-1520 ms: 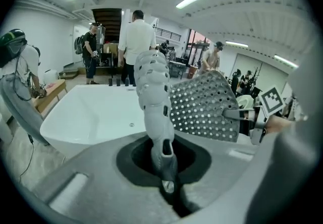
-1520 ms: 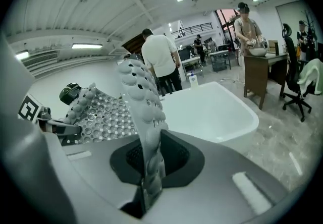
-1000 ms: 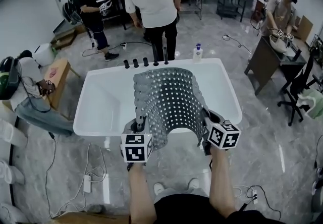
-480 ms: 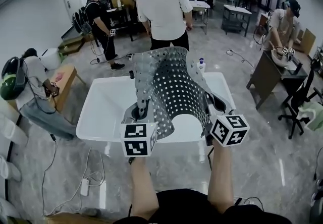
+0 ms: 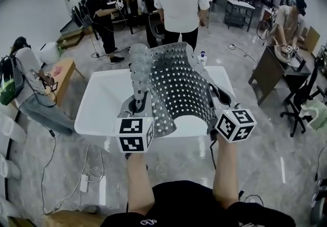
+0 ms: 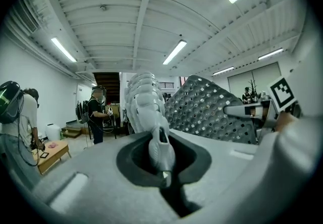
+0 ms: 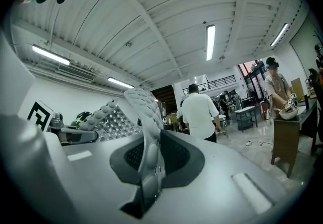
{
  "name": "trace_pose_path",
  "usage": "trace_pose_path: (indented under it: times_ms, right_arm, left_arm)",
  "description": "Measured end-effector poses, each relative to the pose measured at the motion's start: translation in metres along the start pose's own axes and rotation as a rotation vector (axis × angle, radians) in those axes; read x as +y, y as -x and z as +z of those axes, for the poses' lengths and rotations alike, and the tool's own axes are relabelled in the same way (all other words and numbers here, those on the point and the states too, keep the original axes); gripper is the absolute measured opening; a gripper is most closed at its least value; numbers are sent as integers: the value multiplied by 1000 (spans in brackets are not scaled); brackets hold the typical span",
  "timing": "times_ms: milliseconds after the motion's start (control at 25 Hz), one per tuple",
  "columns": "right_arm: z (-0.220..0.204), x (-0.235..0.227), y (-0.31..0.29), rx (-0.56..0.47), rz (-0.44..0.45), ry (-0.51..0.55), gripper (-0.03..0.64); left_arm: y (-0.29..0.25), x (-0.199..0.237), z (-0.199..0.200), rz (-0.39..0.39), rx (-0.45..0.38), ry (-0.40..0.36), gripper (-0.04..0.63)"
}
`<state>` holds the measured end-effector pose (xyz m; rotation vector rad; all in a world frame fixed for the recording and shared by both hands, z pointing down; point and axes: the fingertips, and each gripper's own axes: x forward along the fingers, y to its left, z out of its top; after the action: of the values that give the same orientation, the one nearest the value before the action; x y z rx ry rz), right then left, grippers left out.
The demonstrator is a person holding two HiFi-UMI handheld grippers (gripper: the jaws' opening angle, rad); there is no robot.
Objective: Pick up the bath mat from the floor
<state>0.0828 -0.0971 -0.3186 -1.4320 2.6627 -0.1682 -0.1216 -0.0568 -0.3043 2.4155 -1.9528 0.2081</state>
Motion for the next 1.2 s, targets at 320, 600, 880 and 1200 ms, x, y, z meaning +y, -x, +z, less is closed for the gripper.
trace_pose_path:
  times_ms: [320,600,880,1200]
  right_arm:
    - [4,-7,-13,-7,0,11,22]
    - [5,-3,-11,-26,3,21,21]
    - [5,2,-11,-23,6,29,23]
    - [8,-1,-11,-21,7,26,23]
  left_arm:
    - [-16,1,7,-10,-4,-16,17]
    - [-12,2,9,-9,-23,-32,18]
    - [-8,3,11,-10,-26,-38,18]
    - [-10,0,15,-13,-25,-44,17]
